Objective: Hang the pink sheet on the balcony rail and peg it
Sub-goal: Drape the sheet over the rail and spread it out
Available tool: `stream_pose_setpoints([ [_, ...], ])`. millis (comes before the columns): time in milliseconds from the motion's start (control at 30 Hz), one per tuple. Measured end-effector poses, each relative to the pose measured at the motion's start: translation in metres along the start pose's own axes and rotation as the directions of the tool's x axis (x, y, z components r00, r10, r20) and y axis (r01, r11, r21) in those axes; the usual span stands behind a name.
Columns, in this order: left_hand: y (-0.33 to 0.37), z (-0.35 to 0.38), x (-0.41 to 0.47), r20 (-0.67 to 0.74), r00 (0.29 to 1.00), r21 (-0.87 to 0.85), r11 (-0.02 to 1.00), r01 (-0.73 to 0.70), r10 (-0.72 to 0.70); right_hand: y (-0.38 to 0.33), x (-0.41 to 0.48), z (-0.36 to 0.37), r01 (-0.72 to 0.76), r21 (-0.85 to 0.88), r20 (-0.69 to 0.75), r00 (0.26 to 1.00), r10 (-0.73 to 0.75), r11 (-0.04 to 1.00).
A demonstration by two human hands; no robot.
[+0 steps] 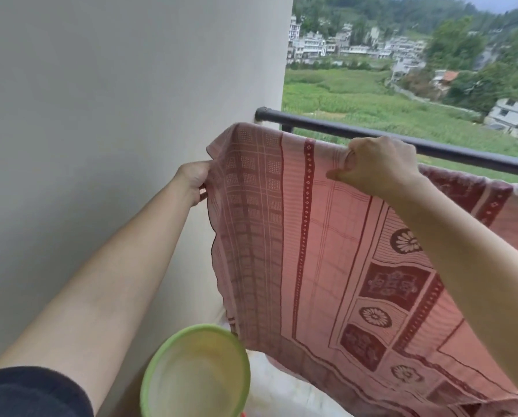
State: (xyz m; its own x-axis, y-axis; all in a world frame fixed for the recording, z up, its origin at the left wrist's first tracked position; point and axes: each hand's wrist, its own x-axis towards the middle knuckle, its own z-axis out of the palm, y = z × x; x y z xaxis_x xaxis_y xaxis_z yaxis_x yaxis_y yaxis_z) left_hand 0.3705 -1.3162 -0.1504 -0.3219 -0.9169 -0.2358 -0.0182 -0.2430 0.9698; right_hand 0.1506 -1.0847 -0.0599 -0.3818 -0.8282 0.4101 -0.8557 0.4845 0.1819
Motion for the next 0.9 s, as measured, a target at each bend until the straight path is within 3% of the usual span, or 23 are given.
stream_pose_setpoints([
  [100, 0.002, -0.003, 0.004, -0.121, 0.987, -0.082, 0.989, -0.120, 0.109, -0.003, -0.003, 0.011, -0.012, -0.039, -0.099, 0.995, 0.008, 0.999],
  [167, 0.011, -0.010, 0.014, -0.285, 0.943, -0.123, 0.969, -0.214, 0.172, -0.005, -0.004, 0.015, -0.008, -0.054, -0.142, 0.990, 0.000, 0.998],
  [300, 0.020, -0.015, 0.031, -0.478, 0.827, 0.018, 0.945, -0.327, 0.295, -0.012, -0.006, 0.022, -0.005, -0.064, -0.204, 0.979, -0.008, 0.998],
  [400, 0.012, -0.006, 0.029, -0.467, 0.819, 0.135, 0.942, -0.307, 0.333, -0.012, -0.009, 0.024, -0.014, -0.078, -0.236, 0.972, -0.005, 0.997],
  [533, 0.018, 0.005, 0.025, -0.450, 0.841, -0.007, 0.941, -0.339, 0.300, -0.006, -0.015, 0.028, 0.049, -0.087, -0.354, 0.932, -0.077, 0.995],
  [667, 0.038, 0.024, 0.017, -0.284, 0.885, -0.044, 0.917, -0.395, 0.368, 0.017, -0.024, 0.025, 0.123, -0.060, -0.368, 0.920, -0.137, 0.991],
  [767, 0.051, 0.035, 0.010, -0.171, 0.891, -0.124, 0.888, -0.443, 0.421, 0.041, -0.040, 0.029, 0.084, -0.080, -0.413, 0.904, -0.110, 0.993],
  [900, 0.056, 0.031, 0.008, -0.042, 0.925, -0.283, 0.884, -0.373, 0.377, 0.057, -0.058, 0.033, -0.003, -0.124, -0.410, 0.911, -0.048, 0.992],
])
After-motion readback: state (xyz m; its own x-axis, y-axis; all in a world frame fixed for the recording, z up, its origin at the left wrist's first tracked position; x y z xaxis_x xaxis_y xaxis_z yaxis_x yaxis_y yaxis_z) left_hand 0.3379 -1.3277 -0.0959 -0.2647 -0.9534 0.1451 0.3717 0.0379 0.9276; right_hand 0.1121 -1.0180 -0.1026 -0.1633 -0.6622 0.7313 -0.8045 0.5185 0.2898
